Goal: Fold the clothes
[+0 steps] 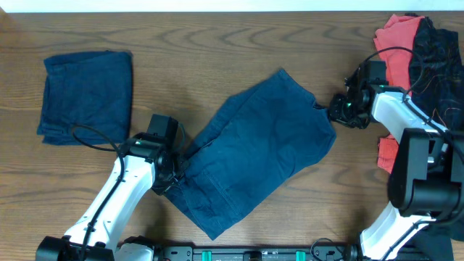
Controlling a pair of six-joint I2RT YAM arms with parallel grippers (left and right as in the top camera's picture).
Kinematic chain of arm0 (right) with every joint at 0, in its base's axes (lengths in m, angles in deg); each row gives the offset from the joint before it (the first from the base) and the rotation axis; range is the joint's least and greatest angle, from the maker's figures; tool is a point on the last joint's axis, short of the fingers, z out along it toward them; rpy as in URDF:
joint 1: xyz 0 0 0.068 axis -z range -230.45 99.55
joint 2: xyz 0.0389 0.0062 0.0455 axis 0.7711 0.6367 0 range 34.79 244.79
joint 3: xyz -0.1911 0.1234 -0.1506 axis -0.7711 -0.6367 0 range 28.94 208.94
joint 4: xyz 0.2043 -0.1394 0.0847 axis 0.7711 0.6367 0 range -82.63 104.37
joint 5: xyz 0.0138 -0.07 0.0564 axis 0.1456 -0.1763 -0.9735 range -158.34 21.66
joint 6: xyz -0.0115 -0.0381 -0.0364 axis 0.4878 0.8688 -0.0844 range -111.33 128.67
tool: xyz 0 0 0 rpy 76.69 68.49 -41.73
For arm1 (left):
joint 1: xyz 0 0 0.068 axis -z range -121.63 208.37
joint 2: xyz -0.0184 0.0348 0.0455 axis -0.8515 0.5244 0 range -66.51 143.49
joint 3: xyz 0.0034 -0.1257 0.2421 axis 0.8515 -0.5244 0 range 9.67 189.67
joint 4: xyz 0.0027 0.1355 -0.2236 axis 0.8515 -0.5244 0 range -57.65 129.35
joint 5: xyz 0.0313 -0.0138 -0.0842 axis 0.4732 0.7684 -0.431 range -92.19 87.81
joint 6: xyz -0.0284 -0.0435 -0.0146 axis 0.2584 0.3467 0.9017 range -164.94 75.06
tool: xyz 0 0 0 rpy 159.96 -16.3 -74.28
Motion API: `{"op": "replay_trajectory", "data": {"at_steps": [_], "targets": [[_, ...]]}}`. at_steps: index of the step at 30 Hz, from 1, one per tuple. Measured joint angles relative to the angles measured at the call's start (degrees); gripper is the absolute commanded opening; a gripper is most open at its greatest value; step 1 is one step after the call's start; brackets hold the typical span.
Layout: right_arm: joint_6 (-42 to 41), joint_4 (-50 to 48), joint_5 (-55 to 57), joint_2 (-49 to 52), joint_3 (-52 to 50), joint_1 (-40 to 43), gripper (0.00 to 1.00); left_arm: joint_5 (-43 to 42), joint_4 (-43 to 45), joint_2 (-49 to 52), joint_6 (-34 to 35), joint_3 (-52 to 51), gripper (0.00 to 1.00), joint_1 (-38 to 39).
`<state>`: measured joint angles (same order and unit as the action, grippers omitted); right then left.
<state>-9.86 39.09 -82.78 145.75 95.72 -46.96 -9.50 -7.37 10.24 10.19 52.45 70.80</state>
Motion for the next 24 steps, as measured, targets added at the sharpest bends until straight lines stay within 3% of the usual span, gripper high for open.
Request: {"op": "replay_trajectory", "data": {"at_steps": [4,16,24], "targets": [[-1.18,-1.66,-0.63,1.57,1.05,0.00,0.01,0.00,-0.04,0.00,0.00,0.00,0.06,0.00],[-2.51,-0.94,-2.01,2.14,1.95,0.98,0.01,0.26,-0.17,0.00,0.04,0.00,0.06,0.00],[-2.71,3.74,-0.79,-1.46,0.11,8.74,0.01,0.20,-1.29,0.00,0.15,0.00,0.06,0.00]]}}
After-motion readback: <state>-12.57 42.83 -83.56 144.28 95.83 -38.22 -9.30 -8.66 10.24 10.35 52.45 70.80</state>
